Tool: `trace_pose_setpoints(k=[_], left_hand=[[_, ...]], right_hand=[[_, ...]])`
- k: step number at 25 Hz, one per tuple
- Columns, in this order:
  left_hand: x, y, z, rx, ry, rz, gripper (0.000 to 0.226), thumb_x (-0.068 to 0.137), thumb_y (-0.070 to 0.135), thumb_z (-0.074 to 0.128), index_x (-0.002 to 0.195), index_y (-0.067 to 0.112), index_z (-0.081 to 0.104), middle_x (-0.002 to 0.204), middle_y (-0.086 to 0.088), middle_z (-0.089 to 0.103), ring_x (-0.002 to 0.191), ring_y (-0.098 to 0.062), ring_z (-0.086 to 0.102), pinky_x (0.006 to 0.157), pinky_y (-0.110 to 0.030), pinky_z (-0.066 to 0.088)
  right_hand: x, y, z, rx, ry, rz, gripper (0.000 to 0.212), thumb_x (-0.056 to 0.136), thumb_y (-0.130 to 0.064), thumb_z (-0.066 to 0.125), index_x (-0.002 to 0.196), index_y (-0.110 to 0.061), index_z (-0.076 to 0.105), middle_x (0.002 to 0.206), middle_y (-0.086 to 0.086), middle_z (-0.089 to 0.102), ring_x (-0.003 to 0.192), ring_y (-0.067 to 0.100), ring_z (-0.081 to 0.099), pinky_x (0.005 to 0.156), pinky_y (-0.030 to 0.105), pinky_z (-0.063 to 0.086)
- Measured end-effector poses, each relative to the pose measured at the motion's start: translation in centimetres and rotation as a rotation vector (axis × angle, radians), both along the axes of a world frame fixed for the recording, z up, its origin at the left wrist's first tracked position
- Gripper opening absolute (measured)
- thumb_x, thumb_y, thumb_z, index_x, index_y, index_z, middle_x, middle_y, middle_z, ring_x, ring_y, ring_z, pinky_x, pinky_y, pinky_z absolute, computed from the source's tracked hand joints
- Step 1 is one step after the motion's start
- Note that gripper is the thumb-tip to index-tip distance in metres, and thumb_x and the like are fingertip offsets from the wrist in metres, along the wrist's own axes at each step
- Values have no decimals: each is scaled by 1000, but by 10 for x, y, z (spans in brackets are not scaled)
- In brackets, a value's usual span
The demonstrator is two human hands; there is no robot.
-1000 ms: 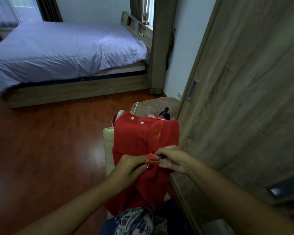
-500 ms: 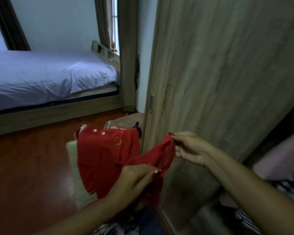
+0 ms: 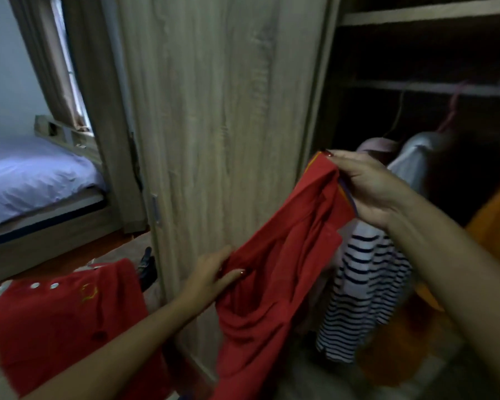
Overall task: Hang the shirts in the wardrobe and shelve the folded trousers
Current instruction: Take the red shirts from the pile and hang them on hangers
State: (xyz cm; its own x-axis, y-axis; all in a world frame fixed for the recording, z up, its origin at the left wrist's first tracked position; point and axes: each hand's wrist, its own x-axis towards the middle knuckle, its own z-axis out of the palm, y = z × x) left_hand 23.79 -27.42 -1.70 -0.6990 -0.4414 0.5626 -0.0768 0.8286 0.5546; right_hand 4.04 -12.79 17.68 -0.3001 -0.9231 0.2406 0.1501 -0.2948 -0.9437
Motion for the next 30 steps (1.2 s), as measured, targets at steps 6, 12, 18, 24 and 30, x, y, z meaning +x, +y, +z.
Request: trace_pose_setpoints(k=[6,12,18,24,30], left_hand=[[-55,11,89,-130,165,-124,22,84,24,50,104,22,41,87,14,65,73,-8,66,67,-20,50],[-117,49,191,-420,92,-252,48,53,-12,41,82,12,71,86,5,65,80,-6,60,66,-20,49],[-162,102,210,-522,96,-208,57,60,-6,43,111,5,65,110,-11,65,103,-27,62,83,-26,46],[-163,126,209,-665,-142,-69,60,77,19,64,130,19,36,135,2,39,104,-30,60,78,-44,54],[-162,129,211,-658,-269,-23,58,81,27,59,132,22,33,137,5,35,101,-26,59,73,-43,54]], right_hand=[[-95,83,-15,41,133,-564,16,92,1,49,87,-12,56,58,-3,66,47,2,59,47,13,50],[-138,162,-54,171,-37,-728,22,92,6,44,88,-12,56,49,-2,65,40,3,59,42,13,49],[-142,191,-79,228,364,-782,10,95,-11,50,92,-11,59,72,1,62,54,-1,59,56,15,46],[-171,210,-16,48,1057,-1381,22,86,1,52,104,-9,59,101,8,58,82,12,53,65,1,37],[-242,181,9,668,944,-1502,61,84,4,55,136,-10,29,137,18,38,118,34,48,94,41,48]])
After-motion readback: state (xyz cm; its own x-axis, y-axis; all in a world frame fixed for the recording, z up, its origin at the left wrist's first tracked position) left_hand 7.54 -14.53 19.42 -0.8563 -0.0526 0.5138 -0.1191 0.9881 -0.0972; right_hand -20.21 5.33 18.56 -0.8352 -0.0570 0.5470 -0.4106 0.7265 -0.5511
